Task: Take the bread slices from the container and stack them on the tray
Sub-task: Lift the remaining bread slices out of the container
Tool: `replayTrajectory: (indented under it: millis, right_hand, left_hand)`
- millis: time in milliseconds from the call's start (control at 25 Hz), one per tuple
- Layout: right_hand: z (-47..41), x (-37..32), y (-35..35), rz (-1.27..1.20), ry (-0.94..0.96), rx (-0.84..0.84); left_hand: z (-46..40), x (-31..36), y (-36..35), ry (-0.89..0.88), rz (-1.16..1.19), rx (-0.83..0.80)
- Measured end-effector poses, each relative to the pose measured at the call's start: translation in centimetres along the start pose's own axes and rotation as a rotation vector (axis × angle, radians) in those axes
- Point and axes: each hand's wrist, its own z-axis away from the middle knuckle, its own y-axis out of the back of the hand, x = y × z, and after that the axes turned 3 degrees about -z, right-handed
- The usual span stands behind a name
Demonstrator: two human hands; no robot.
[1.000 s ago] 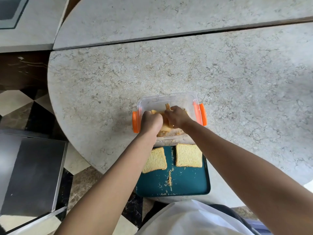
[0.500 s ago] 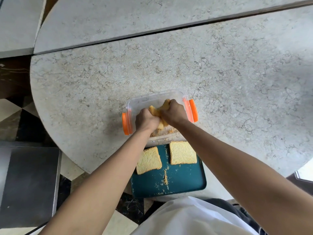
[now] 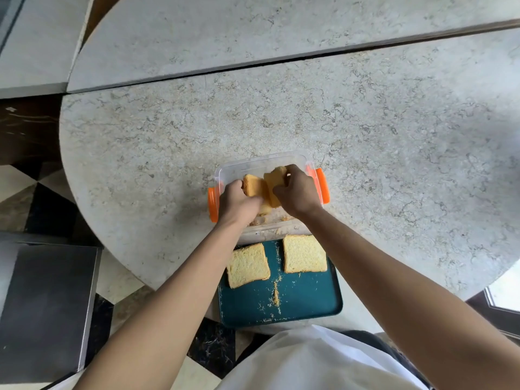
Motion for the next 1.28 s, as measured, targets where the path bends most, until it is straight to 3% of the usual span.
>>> replayTrajectory:
  millis: [120, 240, 320, 440, 720, 880, 1080, 1280]
  right_hand:
    - [2.2, -0.3, 2.0, -0.172, 0.065, 0.1]
    - [4.4, 0.4, 4.3, -0.53, -0.044, 0.109]
    - [6.2, 1.4, 5.5, -0.709, -0.101, 0.093]
    - [9.7, 3.8, 6.3, -0.779, -0.122, 0.045]
    - [16.1, 10.7, 3.1, -0.504, -0.32, -0.104]
    - [16.9, 13.0, 1.0, -0.345, -0.368, -0.153]
    - [16.8, 13.4, 0.5, 0.013, -0.223, -0.027]
    - [16.3, 13.2, 0.9, 0.105, -0.105, 0.091]
  left_hand:
    - [1.3, -0.5, 1.7, -0.091, 0.141, 0.048]
    - [3.4, -1.2, 3.8, -0.162, 0.329, 0.038]
    - [5.3, -2.3, 4.9, -0.153, 0.465, -0.002]
    - [8.0, -5.9, 5.7, -0.092, 0.653, -0.1]
    - [12.7, -14.9, 1.4, 0.208, 0.616, -0.195]
    - [12.9, -17.2, -0.9, 0.279, 0.527, -0.228]
    - [12.9, -18.0, -2.1, 0.281, 0.315, -0.207]
    - [13.0, -17.8, -1.1, 0.216, 0.134, -0.136]
